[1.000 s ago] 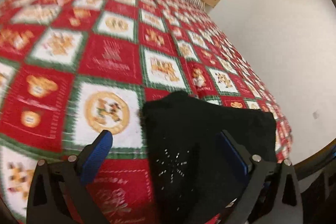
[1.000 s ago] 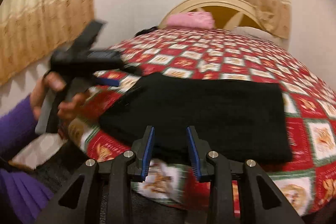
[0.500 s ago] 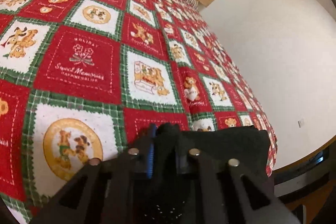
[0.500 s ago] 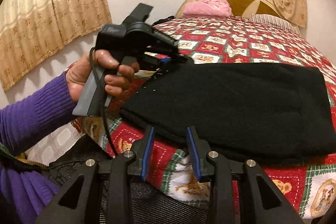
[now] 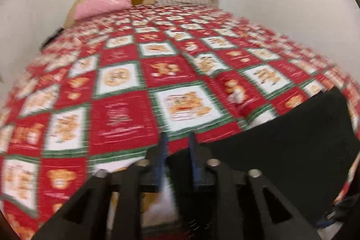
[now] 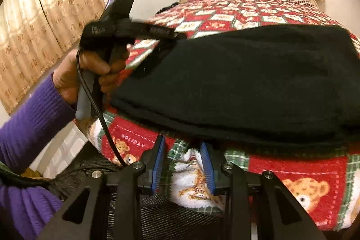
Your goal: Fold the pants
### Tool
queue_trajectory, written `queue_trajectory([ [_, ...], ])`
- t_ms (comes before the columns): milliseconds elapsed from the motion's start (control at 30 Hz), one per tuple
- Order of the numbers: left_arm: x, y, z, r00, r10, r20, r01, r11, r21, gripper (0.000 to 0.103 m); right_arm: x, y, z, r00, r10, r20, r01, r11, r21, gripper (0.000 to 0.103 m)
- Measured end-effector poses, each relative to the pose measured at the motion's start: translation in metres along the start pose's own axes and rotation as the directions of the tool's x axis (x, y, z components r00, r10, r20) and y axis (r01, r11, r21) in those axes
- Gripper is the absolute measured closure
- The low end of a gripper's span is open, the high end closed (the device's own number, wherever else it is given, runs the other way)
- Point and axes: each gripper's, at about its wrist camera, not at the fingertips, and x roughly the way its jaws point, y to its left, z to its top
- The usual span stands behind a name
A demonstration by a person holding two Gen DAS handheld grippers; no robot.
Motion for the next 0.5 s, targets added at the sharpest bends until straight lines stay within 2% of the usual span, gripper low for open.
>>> queue_trajectory([
  [67, -0.013, 0.006, -0.006, 0.996, 0.090, 0.022, -0.090, 0.996, 0.015, 0.022, -0.017, -0.008, 0.007, 0.999, 0.009, 0.054, -0.010, 1.000, 0.015, 0.070],
  [100, -0.025, 0.011, -0.010, 0.993, 0.103, 0.055, -0.103, 0.995, 0.002, 0.020, -0.031, -0.014, 0.013, 0.995, 0.006, 0.097, -0.009, 0.999, 0.033, 0.070],
  [133, -0.031, 0.014, -0.012, 0.994, 0.086, 0.066, -0.086, 0.996, -0.008, 0.020, -0.039, -0.019, 0.016, 0.992, 0.001, 0.125, -0.007, 0.999, 0.049, 0.070],
  [267, -0.049, 0.010, -0.021, 0.997, -0.019, 0.072, 0.023, 0.999, -0.047, 0.020, -0.070, -0.045, 0.026, 0.971, -0.102, 0.218, 0.075, 0.989, 0.127, 0.070],
  [300, -0.049, 0.003, -0.022, 0.997, -0.035, 0.065, 0.037, 0.998, -0.040, 0.020, -0.077, -0.053, 0.027, 0.961, -0.141, 0.236, 0.106, 0.982, 0.155, 0.070],
  [400, -0.043, -0.021, -0.025, 0.998, -0.053, 0.035, 0.053, 0.999, -0.005, 0.020, -0.086, -0.069, 0.027, 0.957, -0.157, 0.246, 0.104, 0.971, 0.216, 0.070],
  [500, -0.035, -0.040, -0.032, 0.999, -0.052, -0.011, 0.052, 0.998, 0.026, 0.020, -0.094, -0.077, 0.032, 0.945, -0.197, 0.263, 0.137, 0.964, 0.228, 0.069],
])
